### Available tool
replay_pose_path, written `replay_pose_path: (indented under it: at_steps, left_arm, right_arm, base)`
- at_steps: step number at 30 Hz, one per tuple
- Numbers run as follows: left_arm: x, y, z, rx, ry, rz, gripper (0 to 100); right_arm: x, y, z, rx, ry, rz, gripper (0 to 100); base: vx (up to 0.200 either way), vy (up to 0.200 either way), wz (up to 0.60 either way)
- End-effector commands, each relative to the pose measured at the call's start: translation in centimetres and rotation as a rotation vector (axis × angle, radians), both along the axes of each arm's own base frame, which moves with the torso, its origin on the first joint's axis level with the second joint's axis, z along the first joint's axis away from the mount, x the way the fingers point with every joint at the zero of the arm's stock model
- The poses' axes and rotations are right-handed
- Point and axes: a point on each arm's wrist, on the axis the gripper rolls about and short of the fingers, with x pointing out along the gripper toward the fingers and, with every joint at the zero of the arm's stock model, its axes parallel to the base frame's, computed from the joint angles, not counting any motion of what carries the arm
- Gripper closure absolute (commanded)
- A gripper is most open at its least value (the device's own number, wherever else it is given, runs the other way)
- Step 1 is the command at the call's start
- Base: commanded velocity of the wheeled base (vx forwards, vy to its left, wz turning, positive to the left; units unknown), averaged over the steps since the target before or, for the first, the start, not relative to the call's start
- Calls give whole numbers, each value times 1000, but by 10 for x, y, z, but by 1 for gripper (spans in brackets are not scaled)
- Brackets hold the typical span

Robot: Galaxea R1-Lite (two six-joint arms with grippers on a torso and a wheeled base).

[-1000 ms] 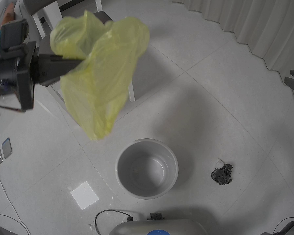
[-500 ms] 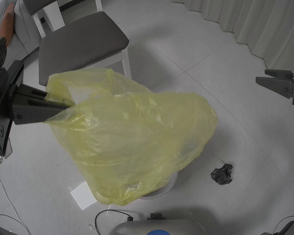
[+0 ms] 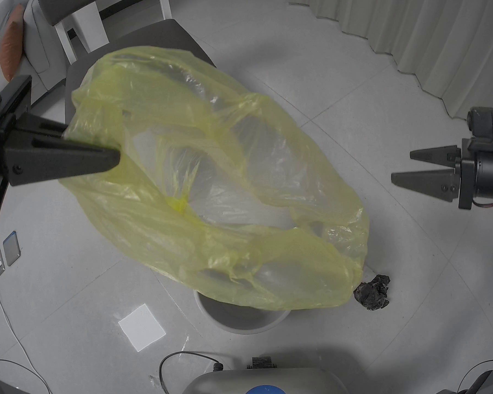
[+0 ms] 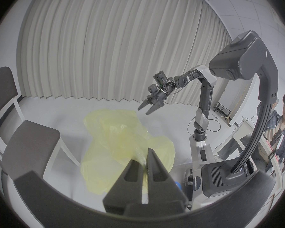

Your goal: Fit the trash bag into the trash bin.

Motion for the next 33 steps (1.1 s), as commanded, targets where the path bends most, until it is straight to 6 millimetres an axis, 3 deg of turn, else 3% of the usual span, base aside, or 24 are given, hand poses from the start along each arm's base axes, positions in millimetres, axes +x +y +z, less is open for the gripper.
replay_pose_path:
  at_steps: [1,9,15,20,33]
  left_arm:
    - [-4,4,6,-18,-32,12,100]
    - [-4,5,14,-35,-61,15,100]
    - [-8,5,20,-50,-84,2,100]
    - [-9,5,22,-54,-90,-2,100]
    - [-10,4,24,-65,-101,-15,100]
  right_arm:
    - [-25,0,-13,-33,-5,57,0]
    - [-51,1,-31,-69,7,122,0]
    - [-46,3,-32,-72,13,121,0]
    - [-29,11,-39,-94,41,102,0]
    - [-26,17,-41,-105,48,110,0]
  base:
    - [0,0,0]
    - [0,0,0]
    - [0,0,0]
    - [0,0,0]
    - [0,0,0]
